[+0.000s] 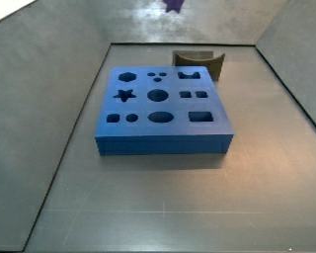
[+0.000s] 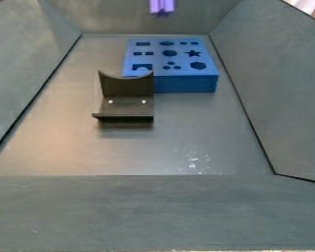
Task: Pick up the star object. Move up. Place the star object on the fixture. Regrasp the star object. Move to above the board. Insert the star object.
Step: Move to above the board, then insert the star object.
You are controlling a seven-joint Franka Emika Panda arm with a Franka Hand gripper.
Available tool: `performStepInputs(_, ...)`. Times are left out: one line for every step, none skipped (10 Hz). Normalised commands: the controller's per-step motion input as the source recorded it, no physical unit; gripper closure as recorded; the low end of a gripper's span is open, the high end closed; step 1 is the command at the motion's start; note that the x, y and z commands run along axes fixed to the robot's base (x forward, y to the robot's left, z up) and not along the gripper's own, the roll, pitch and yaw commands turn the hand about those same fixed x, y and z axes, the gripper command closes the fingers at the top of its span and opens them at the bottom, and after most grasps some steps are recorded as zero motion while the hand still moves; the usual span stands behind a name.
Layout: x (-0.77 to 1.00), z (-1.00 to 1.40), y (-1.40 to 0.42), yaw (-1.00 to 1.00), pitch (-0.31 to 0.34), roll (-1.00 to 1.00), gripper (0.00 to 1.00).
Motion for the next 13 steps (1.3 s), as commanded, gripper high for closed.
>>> performStepInputs(-0.56,0.39,-1.00,-0.07,-0.017,-1.00,1.00)
performStepInputs(-0.58,0.38,-0.95,-0.07,-0.020,-1.00,1.00)
performStepInputs(-0.43,0.27,-0.65,-0.07,-0.023,-1.00,1.00)
performStepInputs(-0.32,0.19,-0.45,-0.07,-0.027,-1.00,1.00)
performStepInputs(-0.17,0.08,-0.18,-0.06,-0.022,-1.00,1.00)
performStepInputs(-0.11,0.05,-0.11,-0.07,-0.024,-1.00,1.00)
performStepInputs(-0.09,0.03,-0.04,-0.05,-0.030,-0.84,1.00)
performStepInputs(-0.07,0.01,-0.02,-0.04,-0.040,-0.69,1.00)
performStepInputs(-0.06,0.01,0.00,-0.02,-0.045,-0.43,1.00)
performStepInputs(-0.05,0.00,0.01,-0.01,-0.043,-0.27,1.00)
performStepInputs(0.00,-0.02,0.05,0.00,0.000,0.00,1.00)
performStepInputs(0.00,0.00,0.07,0.04,0.004,0.00,1.00)
performStepInputs(0.00,-0.11,0.14,0.13,-0.009,0.00,1.00)
